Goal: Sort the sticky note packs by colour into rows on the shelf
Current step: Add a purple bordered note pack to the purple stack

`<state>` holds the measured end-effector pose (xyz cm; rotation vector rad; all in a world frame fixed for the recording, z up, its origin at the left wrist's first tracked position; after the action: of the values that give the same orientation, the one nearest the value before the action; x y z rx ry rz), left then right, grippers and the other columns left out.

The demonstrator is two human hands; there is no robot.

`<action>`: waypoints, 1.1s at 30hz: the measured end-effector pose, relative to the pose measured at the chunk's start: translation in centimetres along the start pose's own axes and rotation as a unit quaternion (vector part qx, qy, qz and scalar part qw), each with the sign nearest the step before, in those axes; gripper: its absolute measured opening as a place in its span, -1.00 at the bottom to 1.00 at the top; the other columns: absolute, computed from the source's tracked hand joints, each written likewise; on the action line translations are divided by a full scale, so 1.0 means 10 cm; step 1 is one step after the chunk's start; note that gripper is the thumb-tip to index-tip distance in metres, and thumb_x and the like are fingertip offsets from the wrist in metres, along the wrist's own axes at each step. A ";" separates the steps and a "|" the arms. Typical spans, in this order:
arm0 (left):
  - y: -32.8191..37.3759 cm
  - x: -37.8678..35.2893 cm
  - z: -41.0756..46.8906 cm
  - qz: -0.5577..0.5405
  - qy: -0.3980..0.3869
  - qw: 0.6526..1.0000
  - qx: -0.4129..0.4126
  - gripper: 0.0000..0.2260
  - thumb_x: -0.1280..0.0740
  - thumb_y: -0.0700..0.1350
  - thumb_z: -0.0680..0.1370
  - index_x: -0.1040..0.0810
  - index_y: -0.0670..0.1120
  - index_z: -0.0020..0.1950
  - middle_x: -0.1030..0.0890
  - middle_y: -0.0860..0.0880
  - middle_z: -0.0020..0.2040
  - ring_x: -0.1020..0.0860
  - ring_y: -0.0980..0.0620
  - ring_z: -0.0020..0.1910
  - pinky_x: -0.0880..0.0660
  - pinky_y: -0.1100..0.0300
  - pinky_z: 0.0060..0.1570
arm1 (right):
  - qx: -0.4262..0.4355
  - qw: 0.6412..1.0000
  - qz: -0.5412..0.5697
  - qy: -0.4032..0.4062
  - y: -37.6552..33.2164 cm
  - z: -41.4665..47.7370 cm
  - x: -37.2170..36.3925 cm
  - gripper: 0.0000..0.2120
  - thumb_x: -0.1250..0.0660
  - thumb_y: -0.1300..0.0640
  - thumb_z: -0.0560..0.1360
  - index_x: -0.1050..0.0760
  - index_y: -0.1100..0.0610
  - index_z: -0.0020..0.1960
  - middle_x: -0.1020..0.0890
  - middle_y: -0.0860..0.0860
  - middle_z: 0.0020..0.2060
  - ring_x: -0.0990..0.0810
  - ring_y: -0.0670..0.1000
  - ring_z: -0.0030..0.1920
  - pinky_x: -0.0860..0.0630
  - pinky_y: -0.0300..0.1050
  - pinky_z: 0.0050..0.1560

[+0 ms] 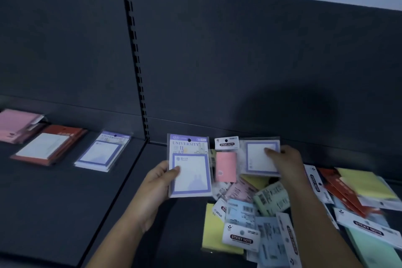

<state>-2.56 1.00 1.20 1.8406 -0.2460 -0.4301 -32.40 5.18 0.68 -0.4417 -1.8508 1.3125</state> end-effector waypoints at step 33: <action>0.25 1.40 -0.10 -0.061 0.078 0.989 -0.112 -0.84 -0.23 -0.19 0.58 -0.42 -0.11 0.16 -0.67 -0.07 0.02 -0.65 0.00 -0.03 -0.57 0.25 -0.13 | 0.037 0.950 0.267 -0.160 -0.77 -1.93 -2.23 -0.59 -0.34 0.27 0.49 -0.31 -0.01 0.25 -0.56 -0.03 -0.02 -0.55 -0.19 -0.13 -0.45 -0.47 -0.30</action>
<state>10.68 -4.14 1.46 1.6634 0.0212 -0.3797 -2.51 -0.98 1.14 -0.7634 -2.0144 1.9030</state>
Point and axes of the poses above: each hand's wrist, its own z-axis towards the middle knuckle, its own x-axis out of the back of the hand, y = z × x, the point moved 4 cm from there along z, towards the middle knuckle
